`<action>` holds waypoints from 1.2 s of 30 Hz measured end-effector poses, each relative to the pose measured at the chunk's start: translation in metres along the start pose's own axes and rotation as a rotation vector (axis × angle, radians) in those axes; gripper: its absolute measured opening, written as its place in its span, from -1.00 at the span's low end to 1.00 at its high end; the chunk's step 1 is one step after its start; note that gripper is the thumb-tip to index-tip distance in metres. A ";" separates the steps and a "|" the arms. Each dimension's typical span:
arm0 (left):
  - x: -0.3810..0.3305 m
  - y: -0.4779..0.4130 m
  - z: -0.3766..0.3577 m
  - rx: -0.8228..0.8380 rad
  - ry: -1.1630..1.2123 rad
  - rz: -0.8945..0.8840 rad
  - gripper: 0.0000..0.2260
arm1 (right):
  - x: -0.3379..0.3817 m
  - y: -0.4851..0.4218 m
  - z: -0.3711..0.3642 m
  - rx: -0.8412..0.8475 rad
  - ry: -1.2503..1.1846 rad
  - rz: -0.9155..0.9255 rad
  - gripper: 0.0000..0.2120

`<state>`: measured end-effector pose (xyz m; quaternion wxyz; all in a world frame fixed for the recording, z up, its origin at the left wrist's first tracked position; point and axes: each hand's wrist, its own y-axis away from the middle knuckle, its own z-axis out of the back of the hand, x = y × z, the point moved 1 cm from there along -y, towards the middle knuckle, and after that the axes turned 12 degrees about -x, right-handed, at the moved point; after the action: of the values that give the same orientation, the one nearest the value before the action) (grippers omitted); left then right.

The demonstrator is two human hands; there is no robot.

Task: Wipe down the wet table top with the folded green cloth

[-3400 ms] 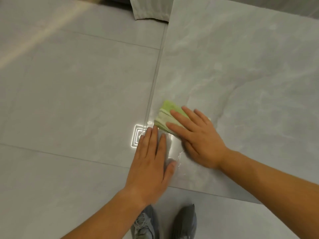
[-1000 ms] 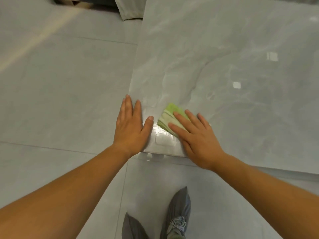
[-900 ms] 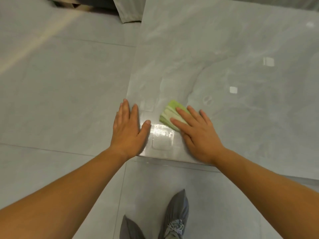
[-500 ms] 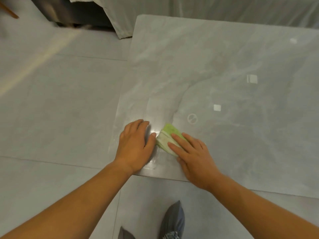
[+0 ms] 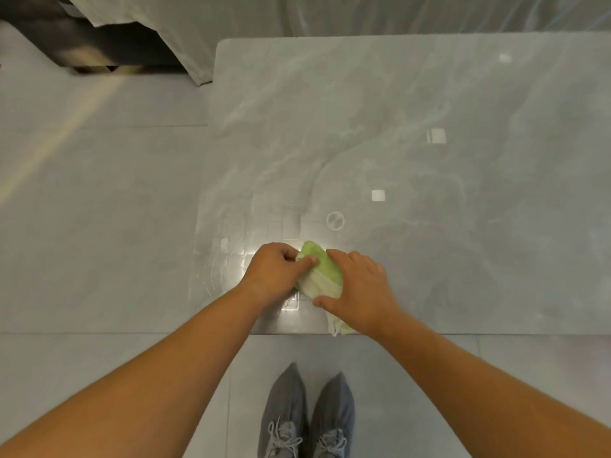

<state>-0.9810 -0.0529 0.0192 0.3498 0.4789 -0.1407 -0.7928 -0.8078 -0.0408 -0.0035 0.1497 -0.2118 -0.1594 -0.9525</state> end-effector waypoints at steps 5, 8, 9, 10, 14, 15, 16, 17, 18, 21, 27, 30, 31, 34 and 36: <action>-0.028 0.030 0.002 0.148 0.277 -0.004 -0.72 | -0.002 0.026 0.030 0.010 -0.544 -0.245 -0.51; -0.054 0.049 0.000 0.237 0.321 -0.027 -0.71 | 0.001 0.048 0.064 -0.076 -0.788 -0.355 -0.86; -0.064 0.056 -0.001 0.262 0.332 -0.034 -0.70 | 0.001 0.057 0.076 -0.112 -0.868 -0.402 -0.90; -0.076 0.064 -0.004 0.288 0.340 -0.044 -0.68 | -0.001 0.067 0.088 -0.149 -0.951 -0.457 -0.90; -0.127 0.102 -0.031 0.450 0.319 -0.068 -0.68 | -0.018 0.110 0.134 -0.304 -1.224 -0.668 -0.83; -0.139 0.113 -0.042 0.501 0.271 -0.072 -0.72 | -0.026 0.122 0.146 -0.344 -1.280 -0.711 -0.81; -0.148 0.124 -0.056 0.551 0.213 -0.081 -0.72 | -0.034 0.134 0.157 -0.388 -1.328 -0.751 -0.79; -0.157 0.135 -0.071 0.595 0.159 -0.088 -0.71 | -0.044 0.147 0.168 -0.436 -1.368 -0.785 -0.78; -0.165 0.146 -0.089 0.630 0.116 -0.094 -0.70 | -0.056 0.159 0.178 -0.485 -1.399 -0.814 -0.79; -0.187 0.186 -0.150 0.703 0.060 -0.116 -0.69 | -0.102 0.204 0.204 -0.641 -1.456 -0.908 -0.80; -0.224 0.284 -0.307 0.755 -0.023 -0.206 -0.74 | -0.231 0.302 0.239 -0.877 -1.486 -1.050 -0.83; -0.232 0.327 -0.391 0.767 -0.050 -0.228 -0.78 | -0.304 0.348 0.250 -0.936 -1.473 -1.082 -0.85; -0.235 0.341 -0.418 0.776 -0.054 -0.230 -0.80 | -0.327 0.363 0.254 -0.954 -1.469 -1.095 -0.85; -0.242 0.375 -0.492 0.810 -0.061 -0.224 -0.80 | -0.392 0.401 0.264 -1.011 -1.481 -1.105 -0.87; -0.248 0.391 -0.536 0.832 -0.063 -0.222 -0.79 | -0.434 0.420 0.273 -1.056 -1.473 -1.079 -0.87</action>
<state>-0.2837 -0.1018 0.1321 0.0351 0.5669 -0.4066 -0.7156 -0.1872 -0.2258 0.1362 -0.5388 -0.6774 0.1512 -0.4775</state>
